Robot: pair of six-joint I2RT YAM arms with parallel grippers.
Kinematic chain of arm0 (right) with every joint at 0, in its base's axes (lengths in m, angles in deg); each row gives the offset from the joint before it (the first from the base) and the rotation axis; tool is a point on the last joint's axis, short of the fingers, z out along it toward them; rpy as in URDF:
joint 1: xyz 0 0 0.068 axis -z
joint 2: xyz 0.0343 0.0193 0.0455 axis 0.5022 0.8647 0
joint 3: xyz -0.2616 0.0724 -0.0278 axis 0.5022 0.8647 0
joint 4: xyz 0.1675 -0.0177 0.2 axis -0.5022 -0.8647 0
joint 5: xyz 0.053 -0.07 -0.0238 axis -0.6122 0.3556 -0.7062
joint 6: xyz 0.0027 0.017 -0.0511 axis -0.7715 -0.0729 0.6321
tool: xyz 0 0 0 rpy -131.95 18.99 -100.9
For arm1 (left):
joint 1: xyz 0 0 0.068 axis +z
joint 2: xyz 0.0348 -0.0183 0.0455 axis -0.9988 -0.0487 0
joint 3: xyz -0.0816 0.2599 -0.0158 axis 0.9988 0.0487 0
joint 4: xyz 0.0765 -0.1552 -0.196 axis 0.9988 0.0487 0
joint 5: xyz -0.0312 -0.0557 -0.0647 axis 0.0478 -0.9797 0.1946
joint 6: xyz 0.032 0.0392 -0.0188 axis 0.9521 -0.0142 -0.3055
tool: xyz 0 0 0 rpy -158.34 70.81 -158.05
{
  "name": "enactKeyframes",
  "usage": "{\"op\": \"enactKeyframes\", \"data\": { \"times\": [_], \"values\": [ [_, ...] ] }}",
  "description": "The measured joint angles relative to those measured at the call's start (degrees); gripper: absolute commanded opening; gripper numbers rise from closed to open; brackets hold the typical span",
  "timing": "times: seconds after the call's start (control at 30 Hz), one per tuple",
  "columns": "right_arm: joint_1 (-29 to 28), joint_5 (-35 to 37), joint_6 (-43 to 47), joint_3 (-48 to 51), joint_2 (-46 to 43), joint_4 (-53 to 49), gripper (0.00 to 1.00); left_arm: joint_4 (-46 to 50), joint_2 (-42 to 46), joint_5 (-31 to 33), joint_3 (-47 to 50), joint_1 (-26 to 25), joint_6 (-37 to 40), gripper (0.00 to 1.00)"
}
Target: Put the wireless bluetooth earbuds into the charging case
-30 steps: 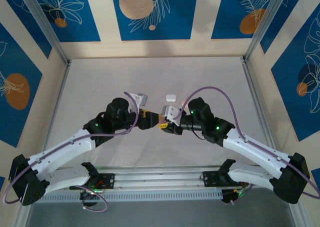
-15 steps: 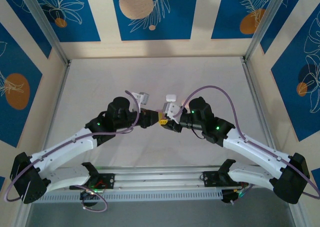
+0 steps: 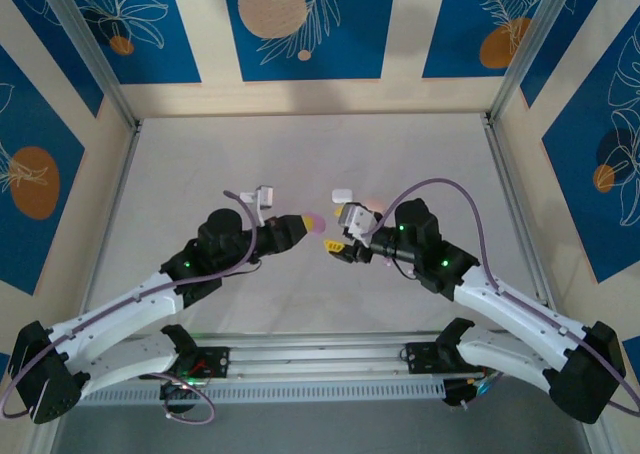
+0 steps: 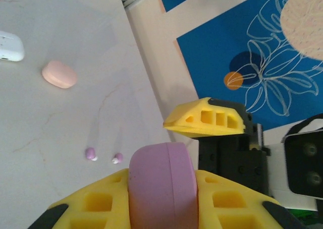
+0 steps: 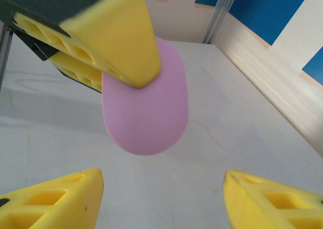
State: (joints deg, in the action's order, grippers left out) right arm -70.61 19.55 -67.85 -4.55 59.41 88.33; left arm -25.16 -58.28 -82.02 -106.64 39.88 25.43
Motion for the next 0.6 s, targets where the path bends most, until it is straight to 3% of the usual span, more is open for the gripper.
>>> {"op": "enactKeyframes", "data": {
  "times": [0.27, 0.6],
  "values": [
    [3.2, -11.0, -3.2, 0.5, 1.7, 8.6, 0.63, -6.6, -1.1, -0.5, 0.9, 0.0, -6.4, 0.15],
    [3.8, -14.7, -5.2, -1.6, 5.4, 12.1, 0.5, -8.0, -1.2, -0.9, 0.9, -0.1, -8.0, 0.14]
  ]
}}
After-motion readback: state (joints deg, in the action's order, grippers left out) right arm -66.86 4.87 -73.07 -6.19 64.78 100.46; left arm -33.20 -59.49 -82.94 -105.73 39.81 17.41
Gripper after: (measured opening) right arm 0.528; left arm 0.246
